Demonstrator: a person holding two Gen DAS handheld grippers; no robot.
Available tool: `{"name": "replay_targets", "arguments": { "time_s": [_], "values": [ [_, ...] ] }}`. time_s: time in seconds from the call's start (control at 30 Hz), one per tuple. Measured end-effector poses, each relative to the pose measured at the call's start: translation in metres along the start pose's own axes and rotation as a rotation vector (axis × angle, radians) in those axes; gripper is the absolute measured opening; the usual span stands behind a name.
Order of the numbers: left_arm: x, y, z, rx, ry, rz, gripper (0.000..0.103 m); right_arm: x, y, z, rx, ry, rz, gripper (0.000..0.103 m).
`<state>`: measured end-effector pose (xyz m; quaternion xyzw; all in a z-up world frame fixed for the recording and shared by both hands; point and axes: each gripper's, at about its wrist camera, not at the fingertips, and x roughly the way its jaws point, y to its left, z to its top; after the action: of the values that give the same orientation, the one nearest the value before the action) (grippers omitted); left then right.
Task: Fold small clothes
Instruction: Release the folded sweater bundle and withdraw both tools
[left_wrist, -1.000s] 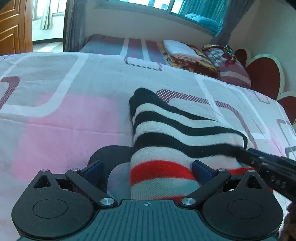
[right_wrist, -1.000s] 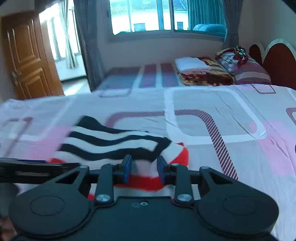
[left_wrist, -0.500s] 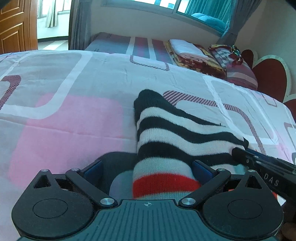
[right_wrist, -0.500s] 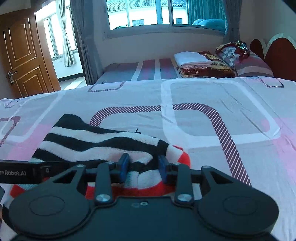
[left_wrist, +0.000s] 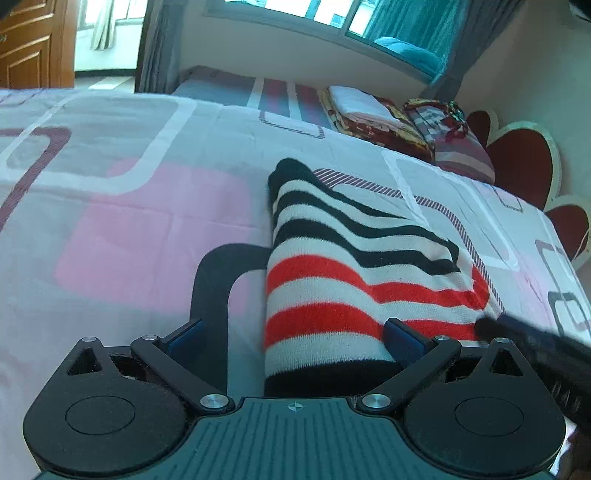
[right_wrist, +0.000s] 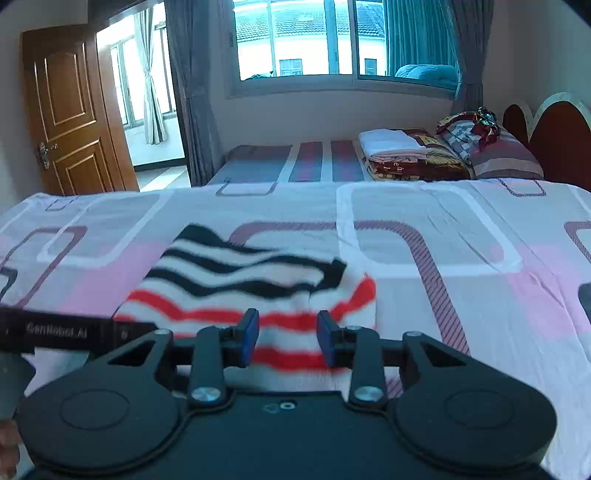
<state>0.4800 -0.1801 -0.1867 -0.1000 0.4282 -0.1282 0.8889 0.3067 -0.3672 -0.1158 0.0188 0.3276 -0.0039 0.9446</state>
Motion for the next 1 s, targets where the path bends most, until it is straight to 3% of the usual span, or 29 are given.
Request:
{"name": "replay_targets", "arguments": {
  "time_s": [0.27, 0.73, 1.0],
  "values": [
    [0.003, -0.011, -0.003, 0.059, -0.016, 0.042, 0.102, 0.012, 0.002, -0.019, -0.026, 0.047, -0.058, 0.031],
    [-0.030, -0.005, -0.027, 0.063, -0.009, 0.000, 0.102, -0.033, 0.009, -0.020, -0.013, 0.001, -0.003, 0.033],
    [-0.028, -0.014, -0.034, 0.114, -0.012, 0.026, 0.103, -0.018, 0.008, -0.043, 0.003, 0.071, -0.020, 0.033]
  ]
}}
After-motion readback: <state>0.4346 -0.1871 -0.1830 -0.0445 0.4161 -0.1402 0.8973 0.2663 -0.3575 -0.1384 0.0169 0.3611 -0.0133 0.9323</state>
